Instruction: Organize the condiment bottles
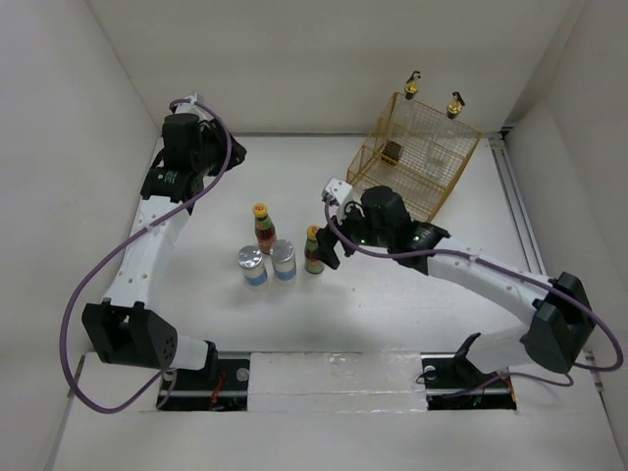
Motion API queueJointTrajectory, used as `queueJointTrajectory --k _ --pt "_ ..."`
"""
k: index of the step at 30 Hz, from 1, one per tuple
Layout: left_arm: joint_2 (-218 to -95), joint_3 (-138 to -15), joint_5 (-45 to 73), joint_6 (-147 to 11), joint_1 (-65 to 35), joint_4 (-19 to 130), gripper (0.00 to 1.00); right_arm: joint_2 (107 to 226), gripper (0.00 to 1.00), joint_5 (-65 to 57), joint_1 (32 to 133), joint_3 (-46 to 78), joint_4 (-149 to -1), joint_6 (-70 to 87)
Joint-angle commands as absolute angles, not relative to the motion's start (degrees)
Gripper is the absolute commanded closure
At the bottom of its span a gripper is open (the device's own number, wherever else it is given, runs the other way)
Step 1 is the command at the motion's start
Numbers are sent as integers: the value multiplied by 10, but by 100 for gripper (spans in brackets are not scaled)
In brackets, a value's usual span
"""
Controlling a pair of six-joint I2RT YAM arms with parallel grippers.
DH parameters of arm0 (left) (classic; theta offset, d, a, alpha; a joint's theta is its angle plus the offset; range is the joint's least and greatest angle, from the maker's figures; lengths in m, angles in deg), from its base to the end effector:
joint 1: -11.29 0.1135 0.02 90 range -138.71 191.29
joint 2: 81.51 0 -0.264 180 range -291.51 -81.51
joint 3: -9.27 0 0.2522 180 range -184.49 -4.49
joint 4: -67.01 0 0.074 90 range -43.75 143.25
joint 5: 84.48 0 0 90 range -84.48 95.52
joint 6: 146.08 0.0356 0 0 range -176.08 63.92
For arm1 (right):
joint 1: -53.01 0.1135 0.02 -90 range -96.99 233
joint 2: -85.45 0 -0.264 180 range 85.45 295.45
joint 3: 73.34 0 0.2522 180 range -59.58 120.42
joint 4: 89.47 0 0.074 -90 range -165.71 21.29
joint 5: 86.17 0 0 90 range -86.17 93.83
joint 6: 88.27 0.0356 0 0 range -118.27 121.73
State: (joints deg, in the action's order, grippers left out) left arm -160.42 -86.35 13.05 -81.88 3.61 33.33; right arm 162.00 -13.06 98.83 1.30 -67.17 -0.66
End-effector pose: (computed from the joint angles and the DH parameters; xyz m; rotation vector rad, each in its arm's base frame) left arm 0.3119 -0.0468 0.4132 -0.2073 1.8865 -0.5237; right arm 0.2081 0.2290 0.3175 -1.0171 1.7912 0.7735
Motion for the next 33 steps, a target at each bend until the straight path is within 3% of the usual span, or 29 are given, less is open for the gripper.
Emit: queueJointTrajectory --k 1,11,14,17,18,19,23,27,33 --pt "-1602 -889 138 -821 35 344 61 1658 3 -118 989 13 -733 -14" --pt "-1602 -878 155 -821 35 351 61 1739 20 -54 989 31 -828 -6" --pt "-1602 -872 155 -821 35 351 61 1746 30 -36 989 26 -845 5" --pt "-1602 -867 161 -821 35 351 61 1752 42 -42 989 26 -851 5" --pt "-1602 -867 161 -821 35 351 61 1757 49 -42 989 26 -857 5" --pt "-1602 -867 161 -821 35 356 61 1757 63 -42 989 26 -857 10" --pt "-1602 -855 166 -826 35 356 61 1716 84 -29 989 35 -857 18" --pt "-1596 -850 171 -826 35 361 61 1661 90 -3 959 100 -823 29" --pt "-1591 -838 177 -831 35 361 62 1687 92 23 875 262 -740 40"
